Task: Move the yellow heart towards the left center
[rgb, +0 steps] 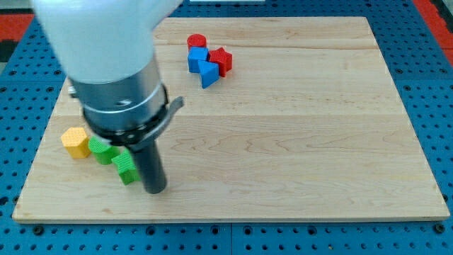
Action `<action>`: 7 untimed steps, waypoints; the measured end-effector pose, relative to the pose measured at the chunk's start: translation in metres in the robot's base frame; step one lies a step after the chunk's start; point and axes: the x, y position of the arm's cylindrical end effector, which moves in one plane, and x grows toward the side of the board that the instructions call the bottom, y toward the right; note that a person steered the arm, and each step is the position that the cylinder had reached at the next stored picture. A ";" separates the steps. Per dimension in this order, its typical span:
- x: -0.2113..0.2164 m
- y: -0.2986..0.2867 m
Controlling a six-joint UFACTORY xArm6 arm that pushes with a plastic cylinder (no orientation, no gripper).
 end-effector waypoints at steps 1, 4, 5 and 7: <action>-0.009 -0.006; -0.063 0.056; -0.136 0.009; -0.246 0.002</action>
